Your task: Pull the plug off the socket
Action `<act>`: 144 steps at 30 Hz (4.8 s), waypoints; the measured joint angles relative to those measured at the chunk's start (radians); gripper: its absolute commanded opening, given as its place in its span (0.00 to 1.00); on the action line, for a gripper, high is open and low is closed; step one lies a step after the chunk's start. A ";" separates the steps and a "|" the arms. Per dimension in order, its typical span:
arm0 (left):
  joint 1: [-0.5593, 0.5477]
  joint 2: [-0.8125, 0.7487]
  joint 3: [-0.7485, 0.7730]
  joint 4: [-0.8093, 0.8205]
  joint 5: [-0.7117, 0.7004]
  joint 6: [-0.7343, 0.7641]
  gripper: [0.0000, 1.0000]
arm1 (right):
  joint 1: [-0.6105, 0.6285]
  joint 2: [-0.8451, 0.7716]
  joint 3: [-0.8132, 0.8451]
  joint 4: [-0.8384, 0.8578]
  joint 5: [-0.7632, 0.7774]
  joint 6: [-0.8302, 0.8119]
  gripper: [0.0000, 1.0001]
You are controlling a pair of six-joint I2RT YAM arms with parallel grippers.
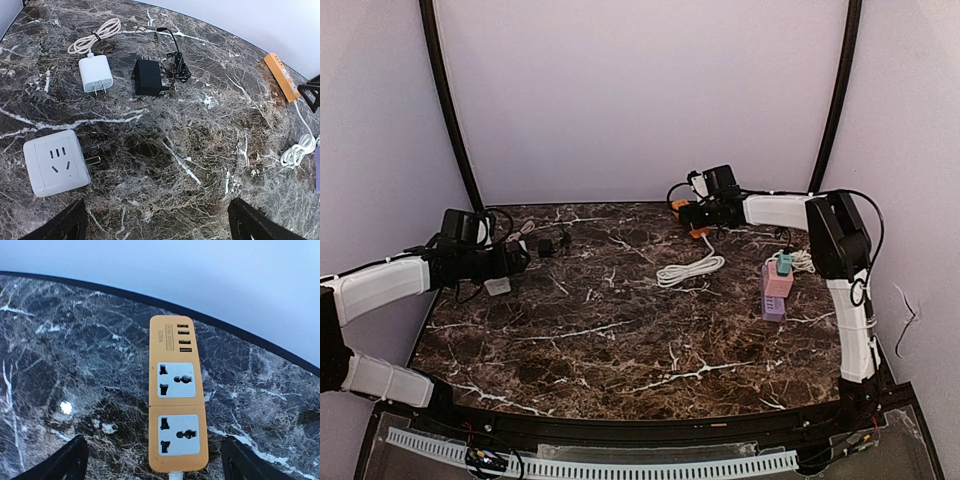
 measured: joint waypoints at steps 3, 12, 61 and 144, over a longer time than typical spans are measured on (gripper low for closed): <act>0.000 -0.009 0.000 0.000 0.001 0.000 0.99 | 0.000 -0.053 -0.010 0.003 -0.001 0.003 0.98; -0.005 -0.029 0.000 0.000 0.003 0.000 0.99 | 0.039 -0.292 -0.174 0.031 0.002 0.011 0.99; -0.047 -0.016 0.000 0.043 0.028 -0.032 1.00 | 0.125 -1.066 -1.289 -0.120 0.328 0.701 0.94; -0.066 -0.024 0.021 0.044 0.042 -0.042 1.00 | 0.977 -0.739 -1.106 -0.132 0.367 0.786 0.15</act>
